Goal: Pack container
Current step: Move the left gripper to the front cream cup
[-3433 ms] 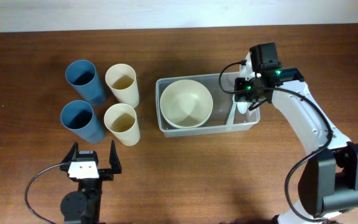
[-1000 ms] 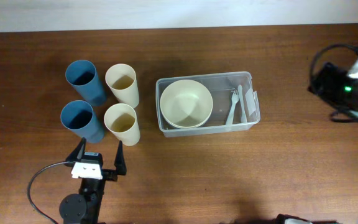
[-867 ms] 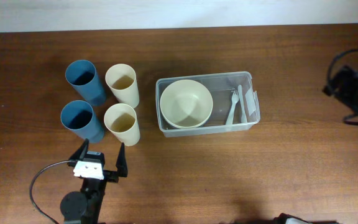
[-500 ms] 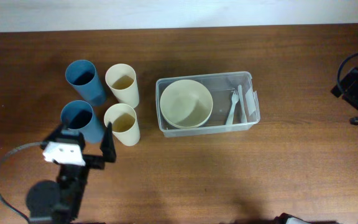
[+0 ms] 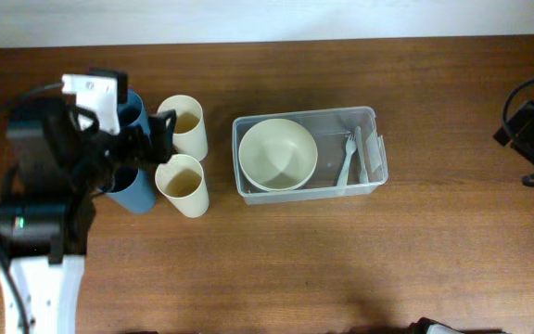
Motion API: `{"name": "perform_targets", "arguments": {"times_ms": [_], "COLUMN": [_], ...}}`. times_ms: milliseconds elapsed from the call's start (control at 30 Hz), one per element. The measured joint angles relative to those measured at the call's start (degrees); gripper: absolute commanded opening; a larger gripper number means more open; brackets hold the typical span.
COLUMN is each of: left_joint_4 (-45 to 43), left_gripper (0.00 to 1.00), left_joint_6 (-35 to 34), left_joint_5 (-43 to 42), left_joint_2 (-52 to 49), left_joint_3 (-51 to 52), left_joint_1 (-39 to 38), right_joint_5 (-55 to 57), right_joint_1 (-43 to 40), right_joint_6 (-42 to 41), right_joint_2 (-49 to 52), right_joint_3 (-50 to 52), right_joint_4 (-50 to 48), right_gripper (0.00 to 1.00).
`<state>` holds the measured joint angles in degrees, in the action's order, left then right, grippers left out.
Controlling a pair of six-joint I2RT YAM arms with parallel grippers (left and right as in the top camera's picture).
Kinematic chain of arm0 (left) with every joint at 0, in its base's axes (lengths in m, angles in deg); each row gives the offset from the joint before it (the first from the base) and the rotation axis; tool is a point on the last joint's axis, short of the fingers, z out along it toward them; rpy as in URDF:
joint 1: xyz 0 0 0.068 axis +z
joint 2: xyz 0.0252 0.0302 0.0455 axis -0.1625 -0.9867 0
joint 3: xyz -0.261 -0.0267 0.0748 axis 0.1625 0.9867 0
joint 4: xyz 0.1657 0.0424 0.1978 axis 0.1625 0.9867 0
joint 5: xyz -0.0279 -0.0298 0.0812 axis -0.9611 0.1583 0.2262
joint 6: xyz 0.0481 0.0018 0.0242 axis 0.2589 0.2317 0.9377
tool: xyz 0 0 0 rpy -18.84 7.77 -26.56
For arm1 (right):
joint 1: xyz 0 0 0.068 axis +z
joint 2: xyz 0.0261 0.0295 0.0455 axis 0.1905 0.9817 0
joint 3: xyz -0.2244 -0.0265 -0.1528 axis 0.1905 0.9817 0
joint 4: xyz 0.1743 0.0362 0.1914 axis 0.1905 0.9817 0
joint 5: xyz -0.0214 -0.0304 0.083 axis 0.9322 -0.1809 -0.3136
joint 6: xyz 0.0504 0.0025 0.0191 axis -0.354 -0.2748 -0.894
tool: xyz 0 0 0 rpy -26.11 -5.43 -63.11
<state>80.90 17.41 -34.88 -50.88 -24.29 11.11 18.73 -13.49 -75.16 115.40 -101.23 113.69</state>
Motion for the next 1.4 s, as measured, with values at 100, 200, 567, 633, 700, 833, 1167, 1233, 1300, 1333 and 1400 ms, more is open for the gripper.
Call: {"name": "perform_targets", "arguments": {"times_ms": [100,200,567,633,700,833,1167,1233,1300,1333,1400], "left_joint_4": [1.1,2.3,8.3,11.8,15.3,17.3,15.4,16.0,16.9,17.2,17.7], "left_gripper": [1.00,1.00,1.00,0.99,0.98,1.00,1.00,1.00,1.00,1.00,0.94], "left_joint_6": [0.0,-0.2,-0.7,-1.5,-2.4,-3.5,-5.4,-6.1,-6.6,-6.6,-6.6], "left_joint_5": [-2.1,-6.1,-12.2,-11.3,-8.7,-4.1,3.1,5.1,6.9,7.4,8.4], "left_joint_2": [-4.1,-7.3,-9.5,-9.5,-9.5,-9.5,-9.5,-9.5,-9.6,-9.8,-10.9], "left_joint_3": [-0.9,-0.9,-1.0,-1.0,-1.0,-1.0,-1.0,-1.0,-1.0,-1.0,-1.0], "left_joint_1": [0.0,0.0,-0.8,-2.3,-4.7,-9.2,-13.9,-13.9,-13.9,-13.9,-13.9], "right_joint_5": [0.0,0.0,0.0,0.0,0.0,0.0,0.0,0.0,0.0,0.0,0.0], "right_joint_1": [0.0,0.0,0.0,0.0,0.0,0.0,0.0,0.0,0.0,0.0,0.0], "right_joint_6": [-0.1,-0.1,-0.3,-0.3,-0.3,-0.3,-0.4,-0.5,-0.5,-0.5,-0.5], "right_joint_2": [0.0,0.0,0.0,0.0,0.0,0.0,0.0,0.0,0.0,0.0,0.0], "right_joint_3": [0.0,0.0,0.0,0.0,0.0,0.0,0.0,0.0,0.0,0.0,0.0], "right_joint_4": [0.0,0.0,0.0,0.0,0.0,0.0,0.0,0.0,0.0,0.0,0.0], "right_gripper": [0.99,0.99,0.99,0.99,0.99,0.99,0.99,0.99,0.99,0.99,0.99]}}
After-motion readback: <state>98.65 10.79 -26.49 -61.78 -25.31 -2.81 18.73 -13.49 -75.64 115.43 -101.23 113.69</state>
